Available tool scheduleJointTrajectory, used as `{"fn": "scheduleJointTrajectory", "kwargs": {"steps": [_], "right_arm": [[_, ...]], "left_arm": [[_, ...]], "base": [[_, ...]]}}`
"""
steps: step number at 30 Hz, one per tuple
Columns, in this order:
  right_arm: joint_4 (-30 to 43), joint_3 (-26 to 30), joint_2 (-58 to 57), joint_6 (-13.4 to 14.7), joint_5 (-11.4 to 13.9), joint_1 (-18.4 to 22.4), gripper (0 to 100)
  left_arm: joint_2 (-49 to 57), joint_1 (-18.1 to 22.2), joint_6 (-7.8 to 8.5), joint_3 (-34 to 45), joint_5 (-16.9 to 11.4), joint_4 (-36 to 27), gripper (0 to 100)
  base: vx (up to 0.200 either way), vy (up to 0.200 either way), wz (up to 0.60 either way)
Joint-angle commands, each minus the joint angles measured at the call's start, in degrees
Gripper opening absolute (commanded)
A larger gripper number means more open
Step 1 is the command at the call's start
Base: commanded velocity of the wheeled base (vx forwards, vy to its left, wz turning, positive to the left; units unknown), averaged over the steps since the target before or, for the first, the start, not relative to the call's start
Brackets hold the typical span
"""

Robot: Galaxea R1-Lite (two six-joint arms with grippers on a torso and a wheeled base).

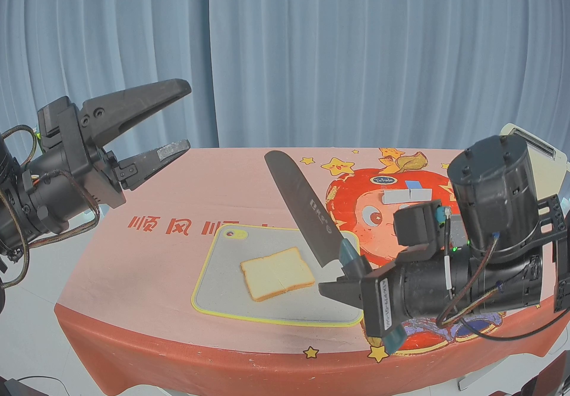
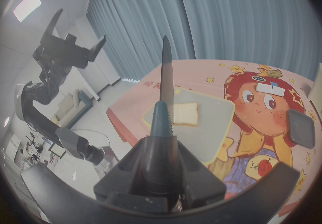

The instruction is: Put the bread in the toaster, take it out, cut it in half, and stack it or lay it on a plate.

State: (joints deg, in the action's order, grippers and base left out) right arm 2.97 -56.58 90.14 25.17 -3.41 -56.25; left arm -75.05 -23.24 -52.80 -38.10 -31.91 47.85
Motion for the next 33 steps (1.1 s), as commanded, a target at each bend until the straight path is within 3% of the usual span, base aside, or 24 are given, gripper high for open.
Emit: {"fn": "scheduleJointTrajectory", "kwargs": {"steps": [1, 5, 8, 10, 11, 15, 21, 25, 26, 27, 29, 31, 33], "right_arm": [[-3.1, 0.3, 1.7, 1.2, -0.4, -0.6, 0], [-12.5, 2.2, 3.4, 6.4, -1.9, -1.2, 0], [-15.8, 3.0, 5.0, 7.8, -4.7, -1.2, 0], [-15.8, 3.0, 5.0, 7.8, -4.7, -1.2, 0], [-17.6, 4.9, 4.8, 8.5, -5.8, -1.6, 0], [-17.9, 6.6, 2.4, 9.5, -5.1, -1.6, 0], [-18.4, 6.7, -0.8, 15.6, -4.7, -2.6, 0], [-23.4, 9.8, -4.0, 24.7, -4.1, -5.2, 0], [-23.4, 9.8, -4.0, 24.7, -4.1, -5.2, 0], [-27.7, 10.8, -4.4, 29.2, -4.3, -5.2, 0], [-33.3, 12.3, -5.3, 35.0, -4.4, -5.4, 0], [-37.1, 14.1, -6.6, 38.5, -4.5, -5.5, 0], [-38.7, 15.5, -7.0, 38.9, -4.1, -5.5, 0]], "left_arm": [[-1.2, 0.1, -0.02, -0.6, -0.1, 0.0, 100], [-1.1, 0.1, -0.38, -0.3, -0.3, 0.0, 100], [-1.2, 0.0, -0.64, -0.3, -0.3, 0.1, 100], [-1.2, 0.0, -0.64, -0.3, -0.3, 0.1, 100], [-1.3, -0.1, -0.73, -0.2, -0.4, 0.1, 100], [-1.3, -0.1, -0.90, 0.3, -0.5, 0.1, 100], [-1.2, -0.1, -0.99, 1.1, -0.4, 0.4, 100], [-0.5, -0.1, -1.08, 2.8, -0.5, 0.6, 100], [-0.5, -0.2, -1.08, 2.9, -0.4, 0.6, 100], [-0.5, -0.2, -1.08, 3.0, -0.4, 0.6, 100], [-0.5, -0.1, -1.08, 3.1, -0.4, 0.6, 100], [-0.5, -0.1, -1.08, 3.1, -0.4, 0.6, 100], [-0.5, -0.1, -1.08, 3.1, -0.4, 0.6, 100]], "base": [[0.000, 0.000, 0.00], [0.000, 0.000, 0.00], [0.000, 0.000, 0.00], [0.000, 0.000, 0.00], [0.000, 0.000, 0.00], [0.000, 0.000, 0.00], [0.000, 0.000, 0.00], [0.000, 0.000, 0.00], [0.000, 0.000, 0.00], [0.000, 0.000, 0.00], [0.000, 0.000, 0.00], [0.000, 0.000, 0.00], [0.000, 0.000, 0.00]]}}
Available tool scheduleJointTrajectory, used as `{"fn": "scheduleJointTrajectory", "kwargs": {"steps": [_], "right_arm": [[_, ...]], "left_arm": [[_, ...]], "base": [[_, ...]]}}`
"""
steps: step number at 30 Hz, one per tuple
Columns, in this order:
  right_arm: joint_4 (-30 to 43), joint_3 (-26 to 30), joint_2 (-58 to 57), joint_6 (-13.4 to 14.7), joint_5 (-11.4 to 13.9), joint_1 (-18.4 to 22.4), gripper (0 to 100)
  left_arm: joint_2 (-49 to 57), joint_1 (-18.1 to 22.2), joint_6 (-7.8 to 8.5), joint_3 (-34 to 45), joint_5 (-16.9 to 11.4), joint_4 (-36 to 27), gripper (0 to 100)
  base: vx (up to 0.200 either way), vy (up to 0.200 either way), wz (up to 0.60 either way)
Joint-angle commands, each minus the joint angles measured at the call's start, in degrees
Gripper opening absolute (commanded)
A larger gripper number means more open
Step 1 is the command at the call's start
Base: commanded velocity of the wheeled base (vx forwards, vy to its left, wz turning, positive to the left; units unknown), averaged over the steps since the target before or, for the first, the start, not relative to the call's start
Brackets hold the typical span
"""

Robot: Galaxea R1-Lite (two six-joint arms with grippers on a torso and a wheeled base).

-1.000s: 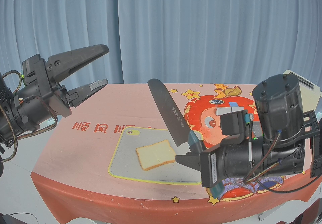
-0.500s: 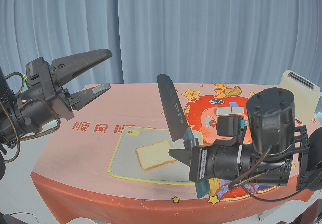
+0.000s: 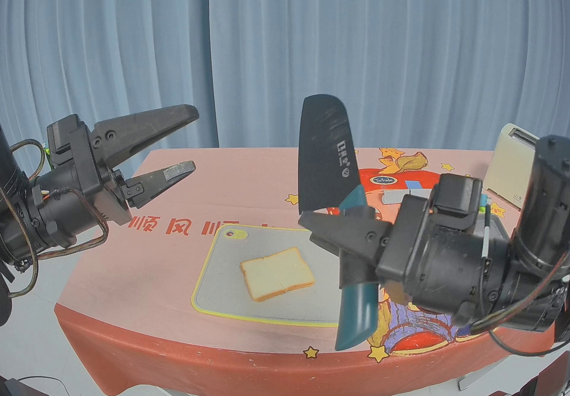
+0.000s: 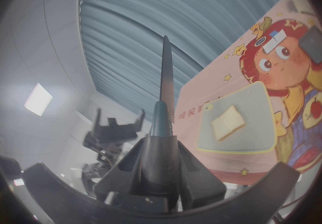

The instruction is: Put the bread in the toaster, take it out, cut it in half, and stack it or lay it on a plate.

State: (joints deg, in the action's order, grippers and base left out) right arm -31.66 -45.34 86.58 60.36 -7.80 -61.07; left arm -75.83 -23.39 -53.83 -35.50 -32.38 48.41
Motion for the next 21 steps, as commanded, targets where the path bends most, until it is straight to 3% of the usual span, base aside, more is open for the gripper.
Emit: {"fn": "scheduleJointTrajectory", "kwargs": {"steps": [1, 4, 12, 17, 20, 21], "right_arm": [[-5.7, 6.0, -3.6, 3.7, 0.4, 0.3, 0], [-8.0, 8.2, -3.6, 4.1, 1.1, 3.3, 0], [-8.1, 12.8, -6.2, 4.3, 3.2, 5.9, 0], [-8.2, 13.0, -7.0, 6.8, 8.2, 9.0, 0], [-8.0, 12.2, -7.0, 6.6, 11.8, 9.0, 0], [-7.3, 11.3, -6.6, 5.8, 14.2, 9.0, 0]], "left_arm": [[0.2, 0.1, -0.13, 0.5, 0.1, 0.0, 100], [0.3, 0.0, -0.22, 0.4, 0.1, 0.1, 100], [0.5, 0.1, -0.22, 0.3, 0.1, 0.1, 100], [1.2, 0.1, -0.22, 0.4, 0.1, 0.0, 100], [1.2, 0.2, -0.22, 0.3, 0.1, 0.0, 100], [1.2, 0.2, -0.22, 0.1, 0.1, 0.0, 100]], "base": [[0.000, 0.000, 0.00], [0.000, 0.000, 0.00], [0.000, 0.000, 0.00], [0.000, 0.000, 0.00], [0.000, 0.000, 0.00], [0.000, 0.000, 0.00]]}}
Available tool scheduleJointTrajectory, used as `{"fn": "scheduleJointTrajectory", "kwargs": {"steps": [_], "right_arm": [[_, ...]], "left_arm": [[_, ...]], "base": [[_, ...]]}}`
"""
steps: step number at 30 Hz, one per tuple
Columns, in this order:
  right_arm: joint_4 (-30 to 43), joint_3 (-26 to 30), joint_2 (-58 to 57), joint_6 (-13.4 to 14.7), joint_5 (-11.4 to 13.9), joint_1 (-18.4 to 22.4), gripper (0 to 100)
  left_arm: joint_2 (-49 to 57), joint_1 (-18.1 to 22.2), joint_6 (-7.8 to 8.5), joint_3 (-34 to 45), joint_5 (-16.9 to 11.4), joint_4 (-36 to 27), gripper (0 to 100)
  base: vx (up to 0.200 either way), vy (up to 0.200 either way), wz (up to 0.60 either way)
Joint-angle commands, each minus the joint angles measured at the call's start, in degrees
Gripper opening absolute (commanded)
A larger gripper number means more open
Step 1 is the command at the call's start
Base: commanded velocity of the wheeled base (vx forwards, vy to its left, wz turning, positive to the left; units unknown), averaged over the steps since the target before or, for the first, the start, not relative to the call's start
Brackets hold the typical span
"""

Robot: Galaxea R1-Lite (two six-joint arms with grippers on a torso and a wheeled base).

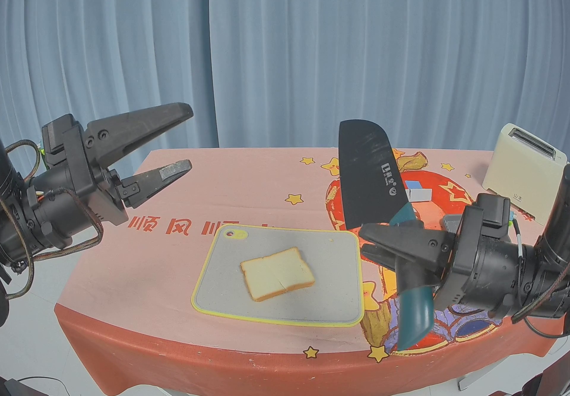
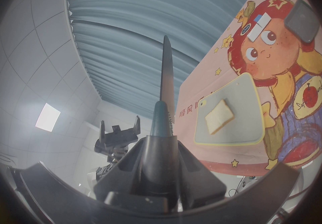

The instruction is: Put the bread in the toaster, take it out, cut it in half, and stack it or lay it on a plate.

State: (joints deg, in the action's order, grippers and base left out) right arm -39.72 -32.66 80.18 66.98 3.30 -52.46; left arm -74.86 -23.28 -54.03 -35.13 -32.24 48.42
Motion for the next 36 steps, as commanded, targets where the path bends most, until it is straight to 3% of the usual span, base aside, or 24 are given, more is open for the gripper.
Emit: {"fn": "scheduleJointTrajectory", "kwargs": {"steps": [1, 2, 4, 5, 7, 11, 14, 15, 16, 17, 19, 24, 36], "right_arm": [[0.8, -1.6, 0.2, -2.0, 3.6, 0.2, 0], [0.8, -1.6, 0.8, -3.6, 3.9, 0.0, 0], [-0.1, -1.1, 4.7, -11.9, 4.0, -0.1, 0], [-0.1, -1.1, 5.4, -13.4, 4.0, -0.1, 0], [-0.7, -2.2, 7.7, -19.0, 4.1, 0.4, 0], [-2.2, -5.9, 7.6, -20.6, 4.4, 1.7, 0], [7.1, -12.4, 7.7, -25.7, 4.4, 3.6, 0], [17.5, -17.1, 7.9, -30.9, 4.4, 4.4, 0], [18.5, -17.5, 7.9, -31.6, 4.4, 4.4, 0], [30.2, -23.4, 7.9, -37.8, 4.5, 4.7, 0], [38.1, -29.0, 8.5, -41.2, 4.5, 5.4, 0], [44.5, -32.8, 11.4, -44.6, 3.8, 5.0, 0], [47.0, -32.5, 13.1, -45.4, 3.9, 5.6, 0]], "left_arm": [[0.2, 0.1, -0.02, -0.5, 0.0, 0.0, 100], [0.2, 0.1, -0.02, -0.6, -0.1, 0.0, 100], [0.2, 0.1, 0.06, -0.6, 0.1, 0.1, 100], [0.2, 0.1, 0.06, -0.6, 0.2, 0.1, 100], [0.3, 0.2, 0.15, -0.6, 0.5, 0.1, 100], [0.4, 0.5, 0.59, -0.7, 0.4, -0.1, 100], [0.4, 0.6, 0.77, -1.1, 0.4, -0.3, 100], [0.3, 0.6, 0.94, -1.3, 0.4, -0.3, 100], [0.2, 0.7, 1.03, -1.2, 0.5, -0.3, 100], [0.2, 0.7, 1.03, -0.9, 0.5, -0.3, 100], [0.2, 0.6, 1.47, -0.6, 0.5, -0.3, 100], [0.1, 0.5, 2.70, -1.6, 0.3, -0.3, 100], [-0.4, 0.1, 2.61, -5.0, -1.3, -0.4, 100]], "base": [[0.000, 0.000, 0.00], [0.000, 0.000, 0.00], [0.000, 0.000, 0.00], [0.000, 0.000, 0.00], [0.000, 0.000, 0.00], [0.000, 0.000, 0.00], [0.000, 0.000, 0.00], [0.000, 0.000, 0.00], [0.000, 0.000, 0.00], [0.000, 0.000, 0.00], [0.000, 0.000, 0.00], [0.000, 0.000, 0.00], [0.000, 0.000, 0.00]]}}
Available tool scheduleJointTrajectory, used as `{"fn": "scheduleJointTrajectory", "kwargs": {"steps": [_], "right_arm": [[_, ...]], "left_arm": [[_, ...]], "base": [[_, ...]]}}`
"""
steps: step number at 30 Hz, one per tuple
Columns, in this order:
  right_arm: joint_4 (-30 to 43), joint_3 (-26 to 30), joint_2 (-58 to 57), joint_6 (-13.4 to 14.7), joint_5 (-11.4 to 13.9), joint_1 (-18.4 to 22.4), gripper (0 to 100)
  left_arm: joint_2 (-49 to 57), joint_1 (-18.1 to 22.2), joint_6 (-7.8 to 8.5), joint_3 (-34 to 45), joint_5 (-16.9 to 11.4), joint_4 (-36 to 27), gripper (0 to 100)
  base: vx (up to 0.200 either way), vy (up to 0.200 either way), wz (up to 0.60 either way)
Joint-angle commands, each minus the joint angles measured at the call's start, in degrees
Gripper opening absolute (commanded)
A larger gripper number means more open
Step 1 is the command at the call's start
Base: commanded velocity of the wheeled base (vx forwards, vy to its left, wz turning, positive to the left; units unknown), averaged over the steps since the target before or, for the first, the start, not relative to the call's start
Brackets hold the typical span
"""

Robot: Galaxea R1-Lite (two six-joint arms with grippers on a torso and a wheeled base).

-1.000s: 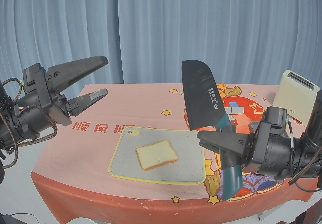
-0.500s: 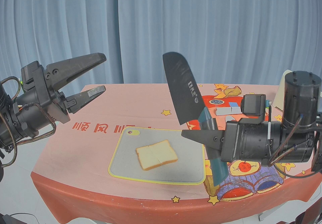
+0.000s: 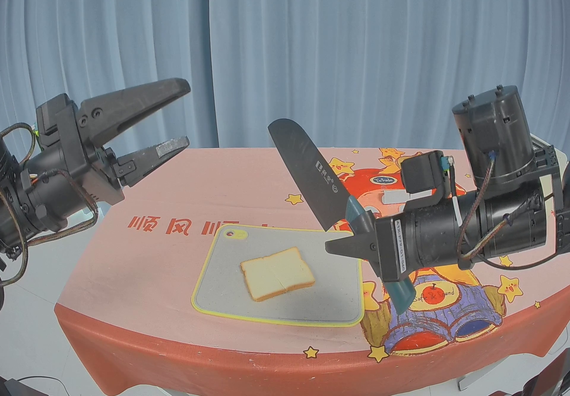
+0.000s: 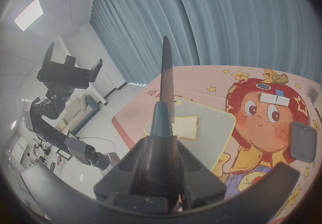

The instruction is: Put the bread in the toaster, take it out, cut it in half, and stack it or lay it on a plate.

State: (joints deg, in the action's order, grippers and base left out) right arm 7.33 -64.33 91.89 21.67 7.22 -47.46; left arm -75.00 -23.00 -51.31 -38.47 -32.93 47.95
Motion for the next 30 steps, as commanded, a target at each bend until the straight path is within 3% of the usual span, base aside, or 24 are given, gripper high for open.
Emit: {"fn": "scheduleJointTrajectory", "kwargs": {"steps": [1, 11, 16, 30], "right_arm": [[-0.1, -0.9, 1.4, 0.0, 0.0, 0.8, 0], [0.1, -0.4, 5.0, 0.2, 0.0, 0.8, 0], [0.2, -0.2, 9.0, 0.7, 0.0, -2.0, 0], [4.6, 0.2, 13.1, -0.5, -0.3, -4.7, 0]], "left_arm": [[-0.3, -0.2, -0.11, -1.9, -1.1, 0.0, 100], [-3.2, -3.0, -0.37, -3.5, -2.5, 0.1, 100], [-3.7, -4.3, -0.37, -3.5, -3.3, 0.1, 100], [-3.9, -4.4, -0.11, -2.4, -3.3, 0.2, 100]], "base": [[0.000, 0.000, 0.00], [0.000, 0.000, 0.00], [0.000, 0.000, 0.00], [0.000, 0.000, 0.00]]}}
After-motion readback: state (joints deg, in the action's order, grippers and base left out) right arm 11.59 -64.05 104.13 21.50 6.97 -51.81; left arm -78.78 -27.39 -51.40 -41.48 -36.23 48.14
